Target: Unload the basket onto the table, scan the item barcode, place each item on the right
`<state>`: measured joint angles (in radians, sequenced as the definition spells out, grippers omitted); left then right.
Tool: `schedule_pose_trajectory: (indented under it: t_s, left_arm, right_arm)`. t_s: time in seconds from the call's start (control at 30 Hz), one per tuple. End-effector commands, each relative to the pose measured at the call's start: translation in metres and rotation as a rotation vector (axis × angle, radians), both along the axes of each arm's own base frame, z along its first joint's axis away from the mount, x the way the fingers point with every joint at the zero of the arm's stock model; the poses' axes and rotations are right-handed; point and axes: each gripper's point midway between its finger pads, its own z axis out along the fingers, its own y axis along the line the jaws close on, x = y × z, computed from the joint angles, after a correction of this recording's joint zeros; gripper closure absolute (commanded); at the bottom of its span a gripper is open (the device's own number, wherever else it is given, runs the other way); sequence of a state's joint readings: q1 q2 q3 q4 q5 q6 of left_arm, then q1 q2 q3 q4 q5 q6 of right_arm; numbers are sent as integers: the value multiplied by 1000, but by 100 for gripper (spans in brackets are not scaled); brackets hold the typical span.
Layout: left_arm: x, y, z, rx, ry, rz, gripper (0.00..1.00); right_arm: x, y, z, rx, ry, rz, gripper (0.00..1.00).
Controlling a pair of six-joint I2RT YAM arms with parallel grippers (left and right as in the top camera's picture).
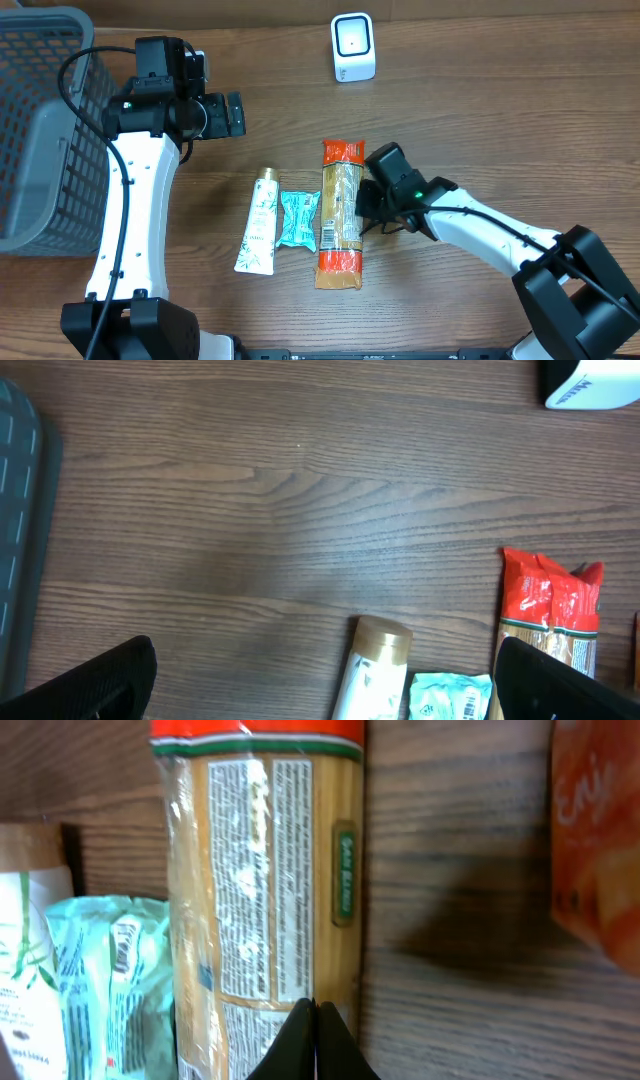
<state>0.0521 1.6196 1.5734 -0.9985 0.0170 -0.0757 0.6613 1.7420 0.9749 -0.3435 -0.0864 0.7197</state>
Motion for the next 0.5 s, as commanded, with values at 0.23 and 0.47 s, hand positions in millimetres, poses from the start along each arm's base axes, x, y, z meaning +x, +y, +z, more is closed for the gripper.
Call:
schedule_pose_trajectory:
  t_s: [0.23, 0.47]
  left_arm:
    - [2, -2, 6, -1, -20, 7, 0]
    - [2, -2, 6, -1, -20, 7, 0]
  right_arm:
    - [22, -15, 2, -73, -98, -112, 96]
    - [16, -4, -12, -82, -72, -81, 96]
